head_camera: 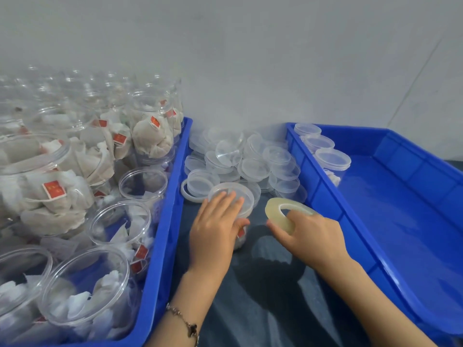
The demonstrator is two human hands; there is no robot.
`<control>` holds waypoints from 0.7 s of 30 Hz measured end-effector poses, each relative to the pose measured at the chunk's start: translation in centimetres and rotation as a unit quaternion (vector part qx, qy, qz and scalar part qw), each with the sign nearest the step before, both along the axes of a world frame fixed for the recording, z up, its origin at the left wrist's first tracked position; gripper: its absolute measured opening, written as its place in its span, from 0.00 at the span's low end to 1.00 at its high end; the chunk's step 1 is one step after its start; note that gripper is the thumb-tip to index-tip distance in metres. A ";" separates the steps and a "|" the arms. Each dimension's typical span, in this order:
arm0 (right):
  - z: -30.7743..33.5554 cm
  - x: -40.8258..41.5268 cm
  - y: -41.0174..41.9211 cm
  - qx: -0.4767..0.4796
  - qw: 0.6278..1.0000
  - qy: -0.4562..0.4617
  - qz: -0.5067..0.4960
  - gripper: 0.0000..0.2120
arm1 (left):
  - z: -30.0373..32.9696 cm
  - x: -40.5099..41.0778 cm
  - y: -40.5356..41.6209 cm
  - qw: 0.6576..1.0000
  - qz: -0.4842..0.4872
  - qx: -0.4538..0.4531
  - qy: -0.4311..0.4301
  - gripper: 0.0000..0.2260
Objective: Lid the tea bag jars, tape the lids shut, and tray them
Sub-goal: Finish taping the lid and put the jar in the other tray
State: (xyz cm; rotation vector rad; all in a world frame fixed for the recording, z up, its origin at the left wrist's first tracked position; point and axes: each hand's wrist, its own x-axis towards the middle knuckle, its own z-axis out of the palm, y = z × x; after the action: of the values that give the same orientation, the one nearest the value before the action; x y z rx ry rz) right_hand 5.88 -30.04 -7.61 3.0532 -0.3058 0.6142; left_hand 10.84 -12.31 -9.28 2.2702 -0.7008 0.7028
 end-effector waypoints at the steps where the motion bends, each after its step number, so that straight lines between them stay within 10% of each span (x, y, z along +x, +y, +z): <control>1: 0.2 0.0 -0.3 -0.010 1.000 0.016 0.013 0.26 | -0.2 0.0 0.2 1.000 -0.007 -0.013 -0.001 0.17; 21: -0.3 6.7 -1.4 0.059 0.997 0.038 0.017 0.18 | -0.2 -1.7 0.9 0.991 -0.078 -0.095 0.044 0.14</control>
State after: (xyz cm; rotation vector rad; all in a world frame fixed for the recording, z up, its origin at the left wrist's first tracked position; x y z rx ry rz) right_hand 12.54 -31.47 -7.86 3.1912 -0.2981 0.4960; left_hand 9.19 -11.46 -9.45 2.0356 -0.7285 0.5660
